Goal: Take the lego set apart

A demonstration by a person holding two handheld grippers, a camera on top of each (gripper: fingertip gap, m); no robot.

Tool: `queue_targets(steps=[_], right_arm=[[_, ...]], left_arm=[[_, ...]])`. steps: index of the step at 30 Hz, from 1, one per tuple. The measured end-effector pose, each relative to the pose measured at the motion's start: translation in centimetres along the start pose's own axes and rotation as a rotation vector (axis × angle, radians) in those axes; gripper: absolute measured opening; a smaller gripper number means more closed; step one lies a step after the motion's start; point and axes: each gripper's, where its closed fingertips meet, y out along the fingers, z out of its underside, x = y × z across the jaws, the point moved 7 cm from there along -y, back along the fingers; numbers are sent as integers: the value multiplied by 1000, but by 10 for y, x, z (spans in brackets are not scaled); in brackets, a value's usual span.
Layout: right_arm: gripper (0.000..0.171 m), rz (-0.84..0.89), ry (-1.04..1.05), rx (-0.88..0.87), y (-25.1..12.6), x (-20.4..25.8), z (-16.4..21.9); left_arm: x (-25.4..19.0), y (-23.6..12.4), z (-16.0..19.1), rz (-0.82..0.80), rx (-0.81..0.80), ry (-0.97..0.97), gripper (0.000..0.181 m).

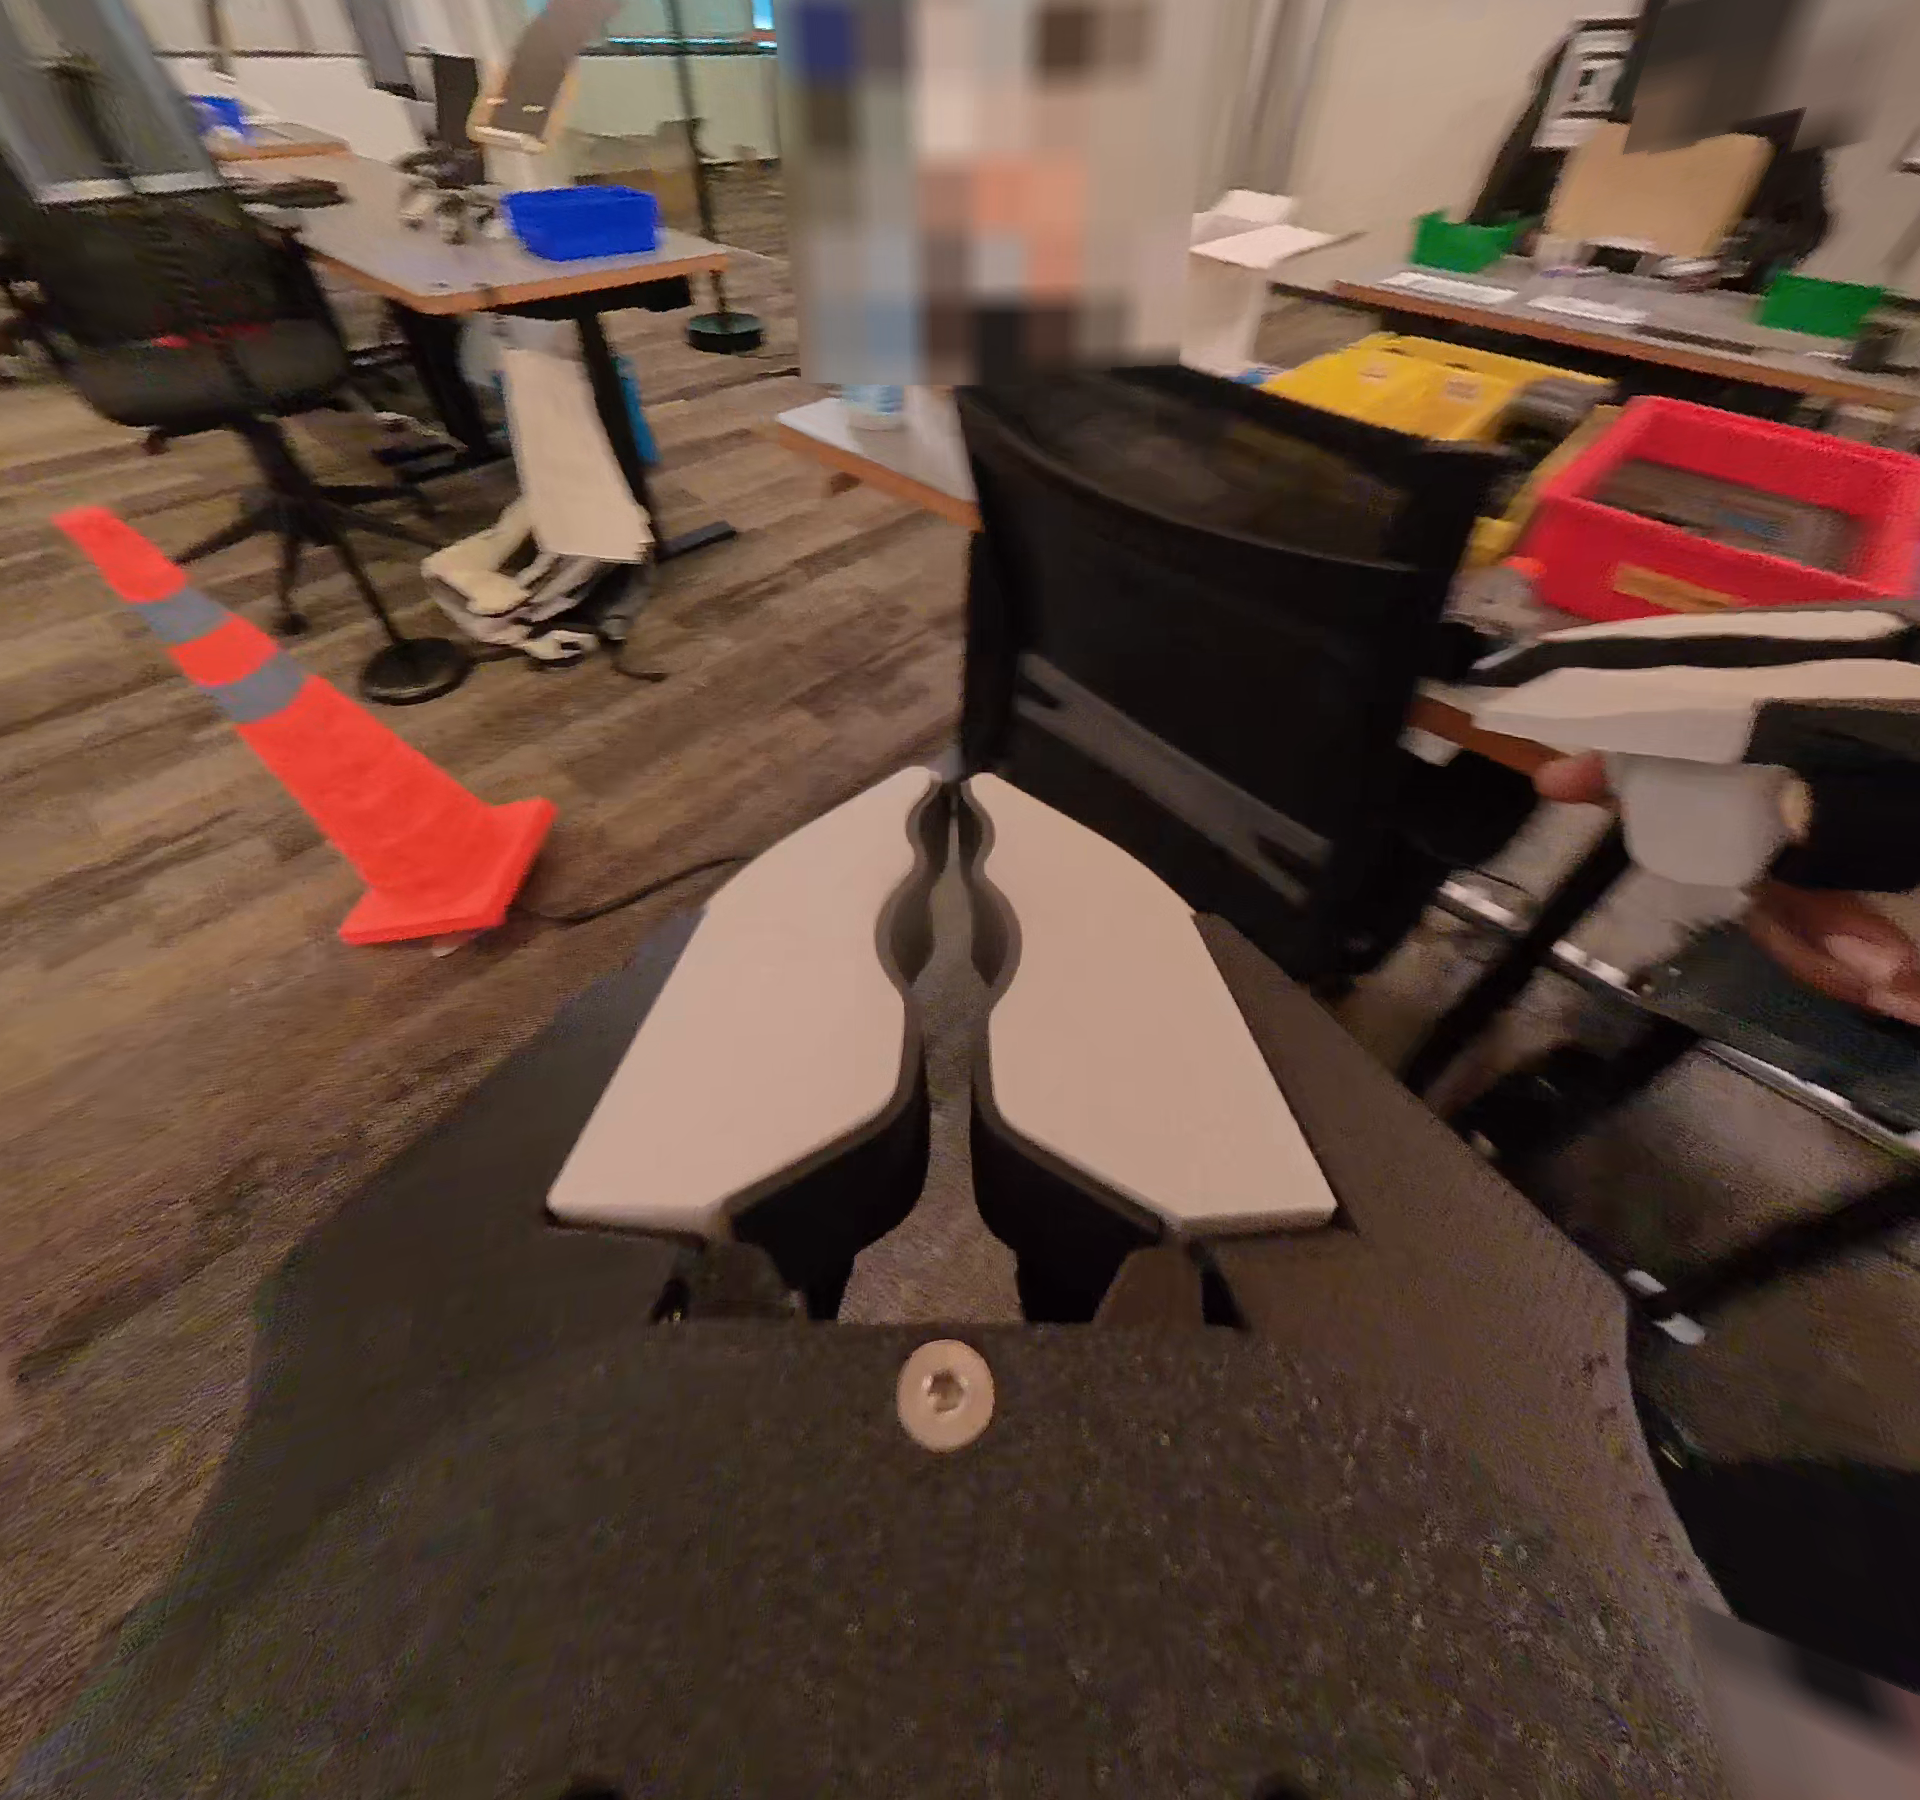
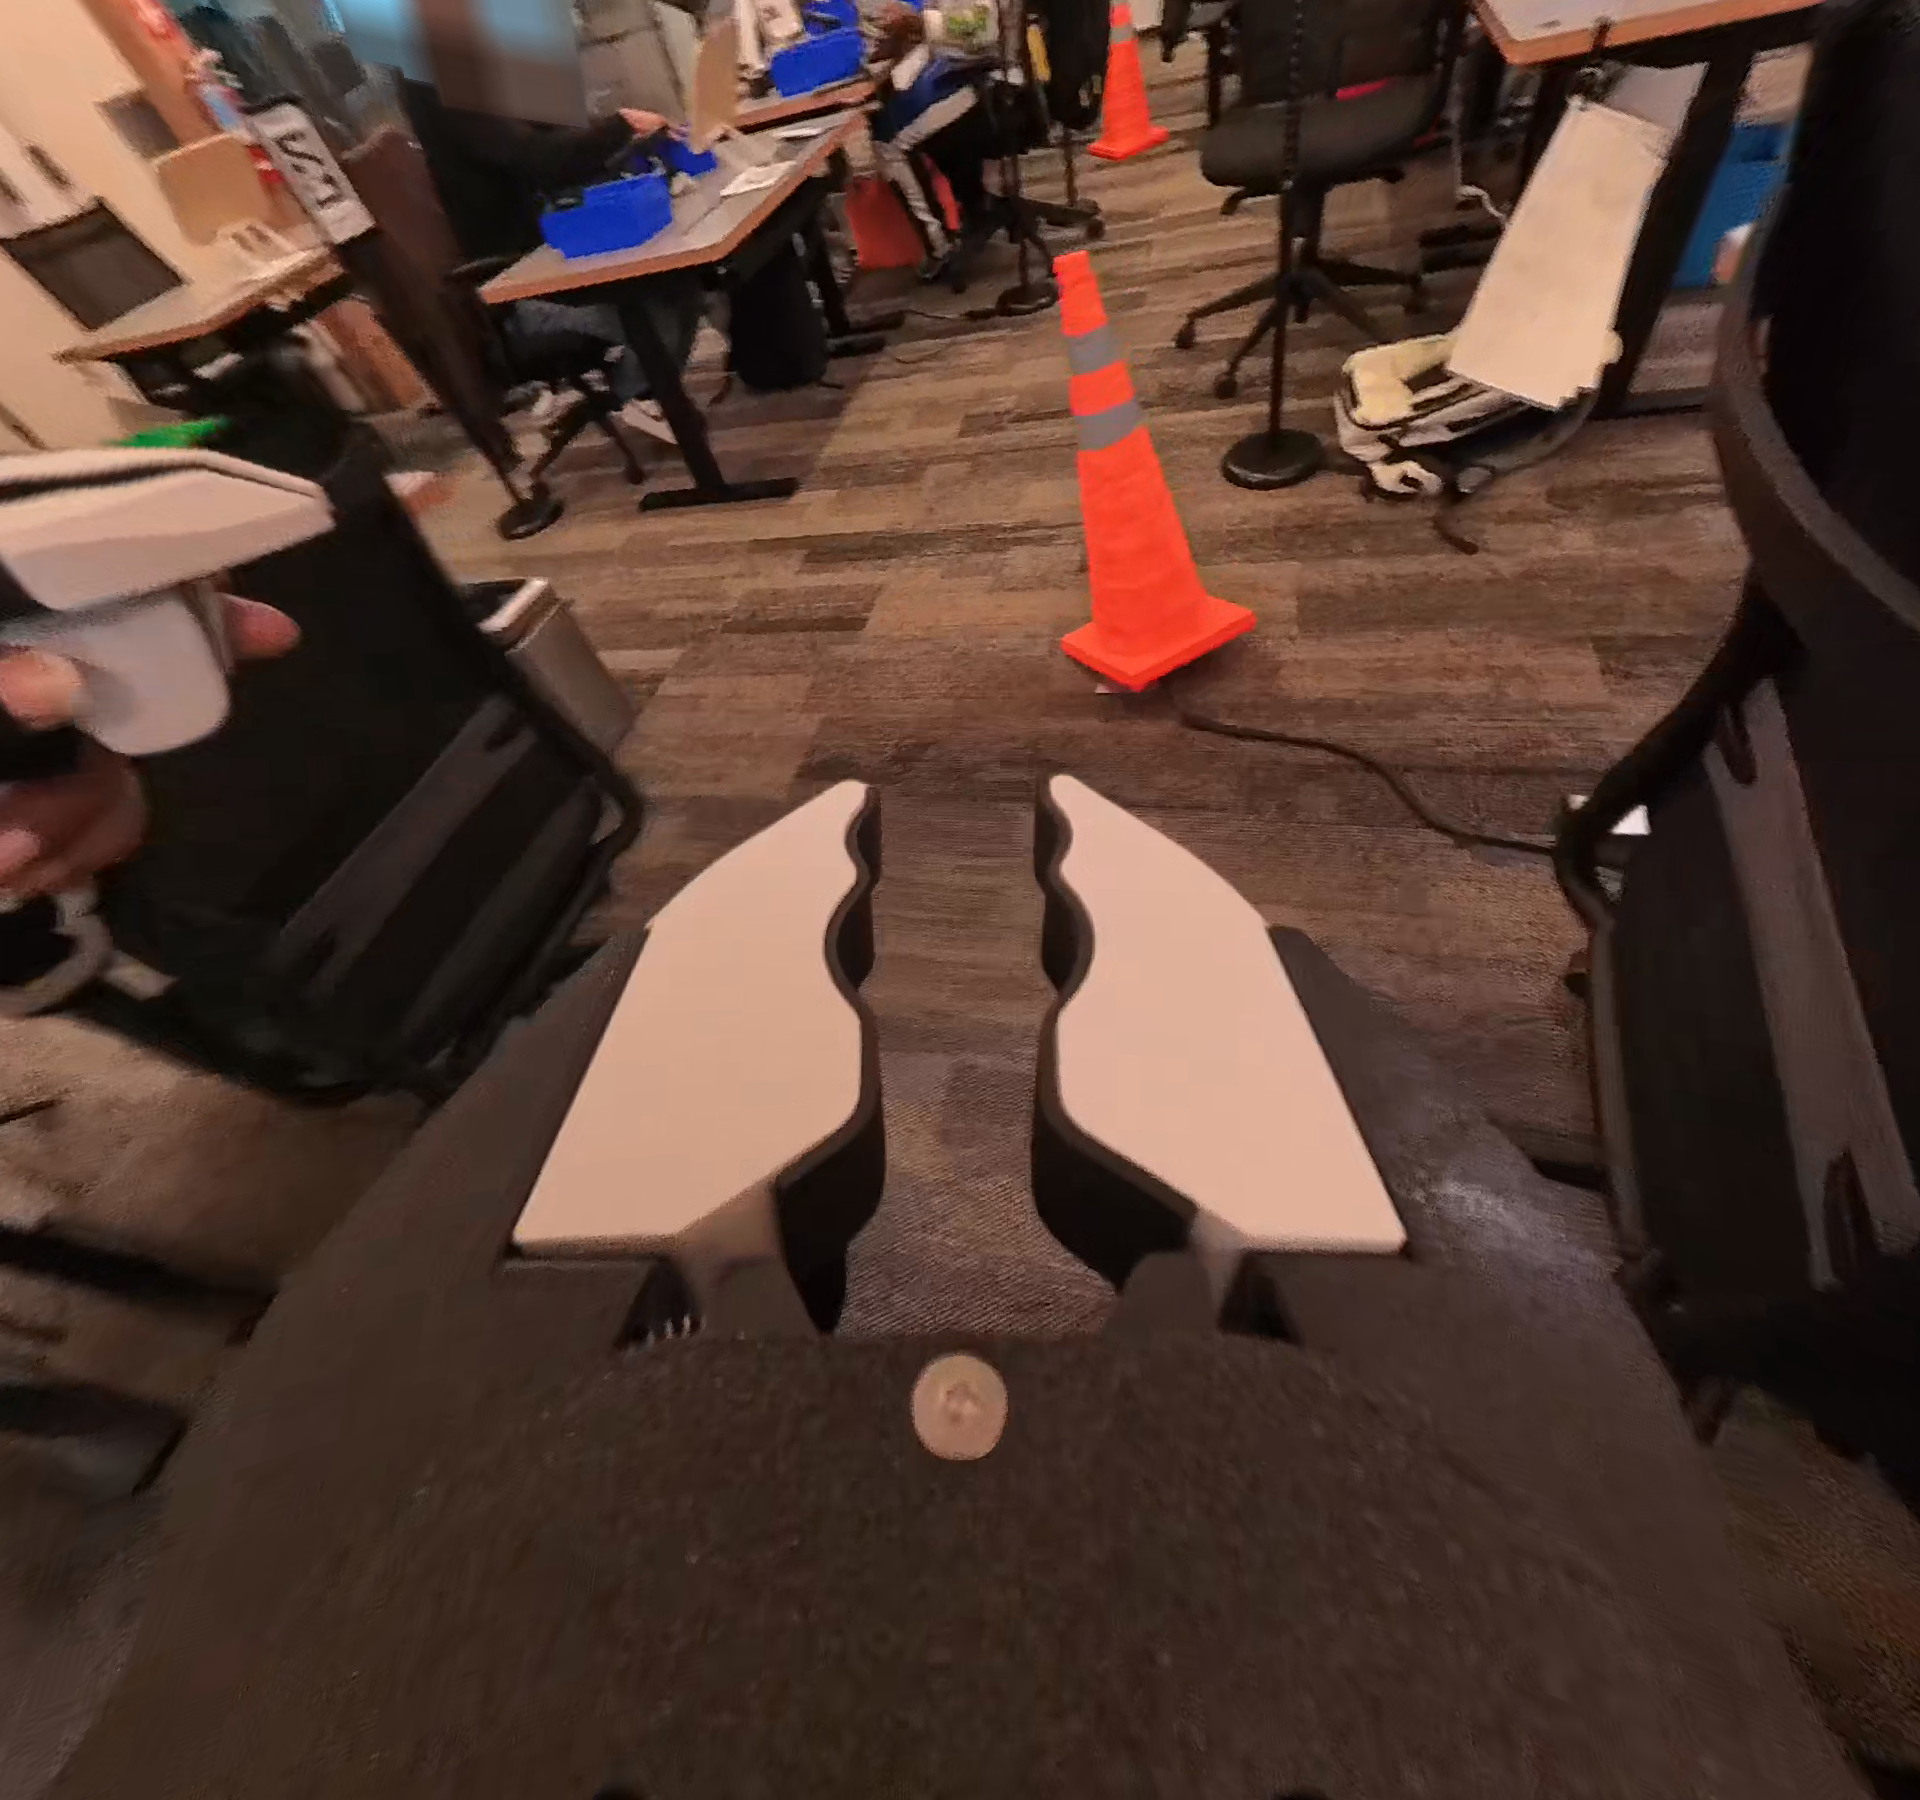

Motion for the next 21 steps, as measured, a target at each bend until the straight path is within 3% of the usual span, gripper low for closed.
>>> queue_targets(steps=[4,7,10,14,17,21], right_arm=[[30,103,-113,4,102,-65,-7],[29,152,-152,-35,195,-118,-36],[30,122,-163,-77,295,-151,-111],[31,37,-258,-170,411,-173,-236],[31,17,-251,-210,495,-208,-281],[31,135,-134,-146,605,-281,-274]], left_arm=[[89,77,3,-187,-34,-12,7],[161,143,-15,-209,12,14,8],[234,204,-66,-194,1,82,13],[335,290,-112,-223,-28,-37,25],[407,378,-104,-216,-13,-65,28],[491,530,-96,-114,50,-3,28]])
